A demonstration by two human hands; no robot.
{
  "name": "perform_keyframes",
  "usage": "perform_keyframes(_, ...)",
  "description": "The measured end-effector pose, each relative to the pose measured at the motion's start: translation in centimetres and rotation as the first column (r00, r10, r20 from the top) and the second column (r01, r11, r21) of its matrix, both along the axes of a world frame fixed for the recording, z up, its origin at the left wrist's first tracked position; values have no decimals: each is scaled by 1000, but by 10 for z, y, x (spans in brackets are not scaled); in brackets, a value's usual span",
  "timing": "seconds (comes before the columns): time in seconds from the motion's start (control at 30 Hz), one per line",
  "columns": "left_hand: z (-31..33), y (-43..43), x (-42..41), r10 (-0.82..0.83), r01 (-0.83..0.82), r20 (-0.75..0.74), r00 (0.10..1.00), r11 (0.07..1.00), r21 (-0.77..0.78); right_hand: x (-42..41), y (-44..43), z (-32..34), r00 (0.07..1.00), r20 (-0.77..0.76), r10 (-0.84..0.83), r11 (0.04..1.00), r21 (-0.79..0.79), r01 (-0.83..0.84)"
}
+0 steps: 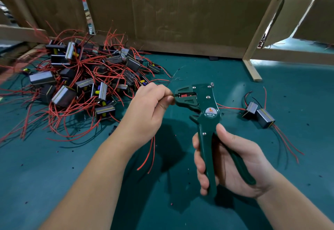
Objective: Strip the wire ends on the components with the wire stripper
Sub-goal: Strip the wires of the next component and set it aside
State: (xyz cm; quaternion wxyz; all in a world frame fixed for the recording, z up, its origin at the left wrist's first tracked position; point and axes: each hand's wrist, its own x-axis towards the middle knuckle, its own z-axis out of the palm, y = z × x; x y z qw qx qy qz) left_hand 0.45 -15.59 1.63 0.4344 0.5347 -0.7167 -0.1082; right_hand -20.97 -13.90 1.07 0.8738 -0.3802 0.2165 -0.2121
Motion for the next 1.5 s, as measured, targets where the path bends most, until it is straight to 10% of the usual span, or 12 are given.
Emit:
perform_keyframes(0.3,-9,-2,-2,-7,5,66,998,1000,28,12,7,3,970,-48,-240,971,2,241)
perform_keyframes(0.43,-10,-3,-4,78,-63,-192,978,994,84,13,1,2,960,128,-248,968,60,242)
perform_keyframes(0.6,0,-4,-20,50,226,-800,598,947,228,13,0,1,975,182,-131,990,80,118)
perform_keyframes(0.7,2,2,-31,18,410,-936,353,896,172,15,4,-1,980,200,-17,998,55,7)
perform_keyframes(0.77,3,2,-30,16,420,-940,341,892,168,15,3,-2,977,211,-31,999,41,22)
perform_keyframes(0.87,-1,-3,-19,53,243,-806,589,940,239,12,-1,-2,964,193,-181,983,-3,185)
perform_keyframes(1.0,-12,-8,0,220,-182,-261,940,970,161,5,-8,-3,846,173,-504,845,-107,525)
perform_keyframes(1.23,-36,-11,7,359,-590,525,772,711,381,-1,-13,-8,586,123,-801,521,-338,784)
perform_keyframes(1.5,-29,-12,24,471,-584,396,789,775,241,5,-6,-10,619,82,-781,541,-406,736)
